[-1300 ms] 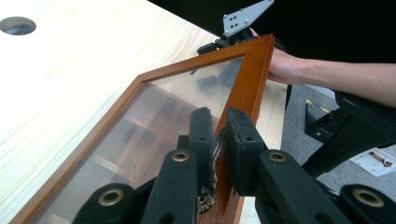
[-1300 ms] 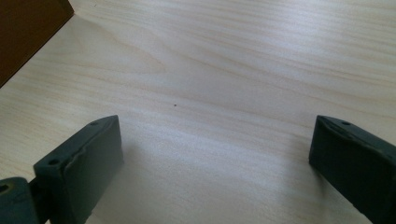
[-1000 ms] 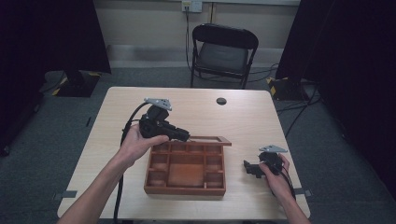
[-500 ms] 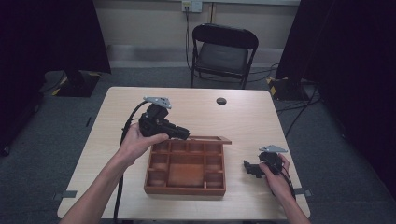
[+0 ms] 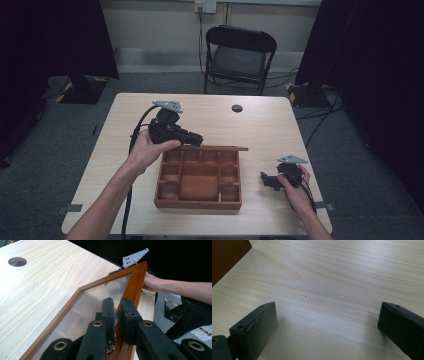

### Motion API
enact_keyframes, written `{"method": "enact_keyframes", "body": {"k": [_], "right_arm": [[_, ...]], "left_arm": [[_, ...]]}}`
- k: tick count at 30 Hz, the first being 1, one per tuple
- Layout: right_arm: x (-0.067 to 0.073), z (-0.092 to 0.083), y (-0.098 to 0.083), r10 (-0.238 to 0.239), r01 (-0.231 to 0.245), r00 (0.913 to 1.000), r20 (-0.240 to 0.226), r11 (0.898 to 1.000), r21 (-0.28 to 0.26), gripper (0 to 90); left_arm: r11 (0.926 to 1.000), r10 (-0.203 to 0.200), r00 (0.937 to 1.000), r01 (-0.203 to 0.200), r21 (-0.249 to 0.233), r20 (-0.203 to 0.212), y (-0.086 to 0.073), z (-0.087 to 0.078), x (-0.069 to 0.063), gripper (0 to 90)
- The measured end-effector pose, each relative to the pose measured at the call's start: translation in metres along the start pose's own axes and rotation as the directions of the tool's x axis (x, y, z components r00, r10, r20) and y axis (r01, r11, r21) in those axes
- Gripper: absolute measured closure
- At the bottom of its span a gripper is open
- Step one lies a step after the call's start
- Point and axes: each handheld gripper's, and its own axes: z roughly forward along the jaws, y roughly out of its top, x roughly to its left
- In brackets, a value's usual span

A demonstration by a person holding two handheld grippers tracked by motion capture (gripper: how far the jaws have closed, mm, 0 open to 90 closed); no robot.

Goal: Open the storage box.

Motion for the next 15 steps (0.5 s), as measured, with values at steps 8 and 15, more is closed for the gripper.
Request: {"method": "enact_keyframes", "body": {"k": [8, 15], "right_arm": [[0.0001, 0.0001, 0.0, 0.001, -0.001, 1.0, 0.0, 1.0, 0.0, 1.7], [0.0, 0.0001, 0.0001, 0.0, 0.0, 1.0, 0.0, 1.0, 0.0, 1.7]], "left_arm": [[1.0, -0.006, 1.0, 0.006, -0.001, 0.001, 0.0011, -0.0005, 0.0014, 82.2], [1.0, -0.007, 0.9999, 0.007, 0.002, -0.01, 0.0038, -0.0013, 0.0022, 82.2]]}}
